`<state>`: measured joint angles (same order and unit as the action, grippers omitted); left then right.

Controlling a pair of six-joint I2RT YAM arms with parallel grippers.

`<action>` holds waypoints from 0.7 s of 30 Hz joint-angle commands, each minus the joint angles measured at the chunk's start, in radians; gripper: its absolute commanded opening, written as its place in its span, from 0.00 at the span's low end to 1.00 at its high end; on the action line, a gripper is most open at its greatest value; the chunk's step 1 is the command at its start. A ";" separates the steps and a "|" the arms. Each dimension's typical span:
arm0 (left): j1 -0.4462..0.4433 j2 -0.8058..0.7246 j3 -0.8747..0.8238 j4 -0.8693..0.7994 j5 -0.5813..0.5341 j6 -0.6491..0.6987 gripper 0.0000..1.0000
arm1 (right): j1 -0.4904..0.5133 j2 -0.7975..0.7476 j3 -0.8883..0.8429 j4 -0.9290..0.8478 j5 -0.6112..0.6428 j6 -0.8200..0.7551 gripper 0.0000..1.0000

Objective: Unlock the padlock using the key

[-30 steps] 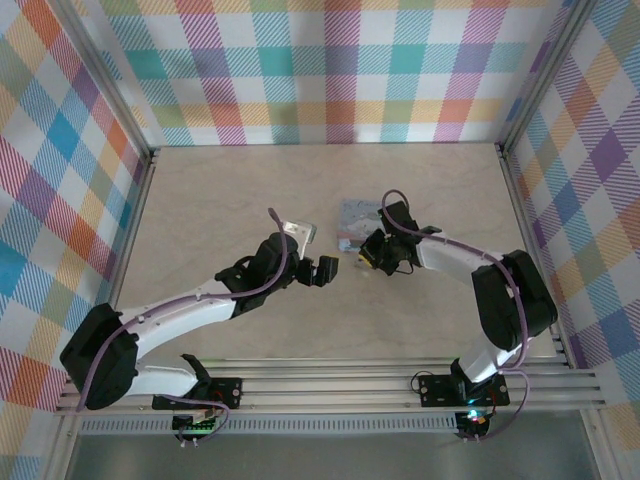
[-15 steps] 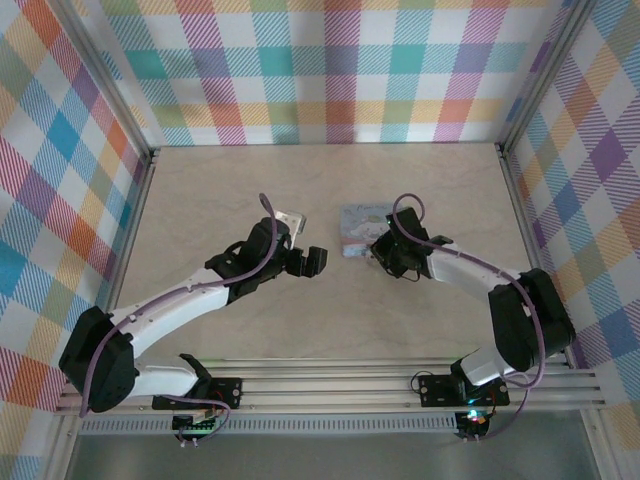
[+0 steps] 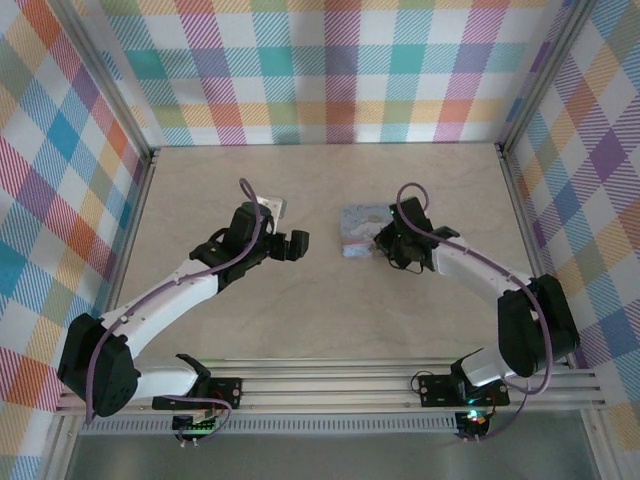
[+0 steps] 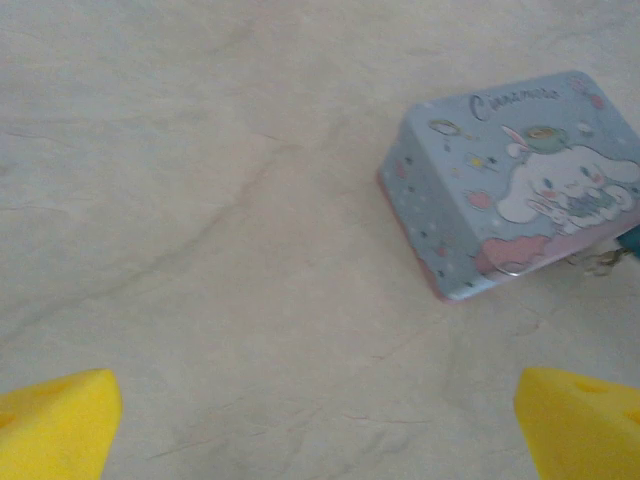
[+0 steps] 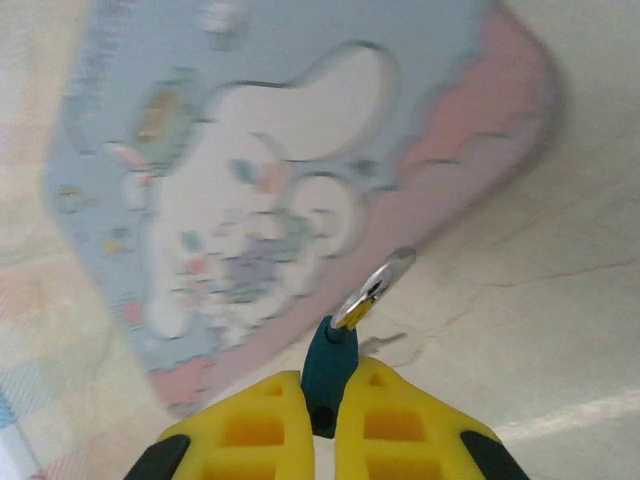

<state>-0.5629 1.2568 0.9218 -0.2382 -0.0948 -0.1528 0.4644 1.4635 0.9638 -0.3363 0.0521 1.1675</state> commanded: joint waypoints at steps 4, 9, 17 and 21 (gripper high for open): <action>0.077 -0.069 0.045 -0.191 -0.139 -0.049 1.00 | 0.056 0.158 0.323 -0.136 -0.098 -0.228 0.00; 0.132 -0.127 0.019 -0.279 -0.216 -0.114 1.00 | 0.136 0.443 0.644 -0.244 -0.235 -0.322 0.00; 0.153 -0.231 -0.004 -0.411 -0.315 -0.100 1.00 | 0.229 0.847 1.091 -0.371 -0.395 -0.364 0.00; 0.158 -0.270 -0.019 -0.477 -0.326 -0.114 1.00 | 0.255 0.988 1.264 -0.438 -0.439 -0.392 0.03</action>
<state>-0.4217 1.0203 0.9272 -0.6186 -0.3790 -0.2481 0.7017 2.3962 2.1227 -0.6762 -0.3031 0.8234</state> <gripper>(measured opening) 0.999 0.091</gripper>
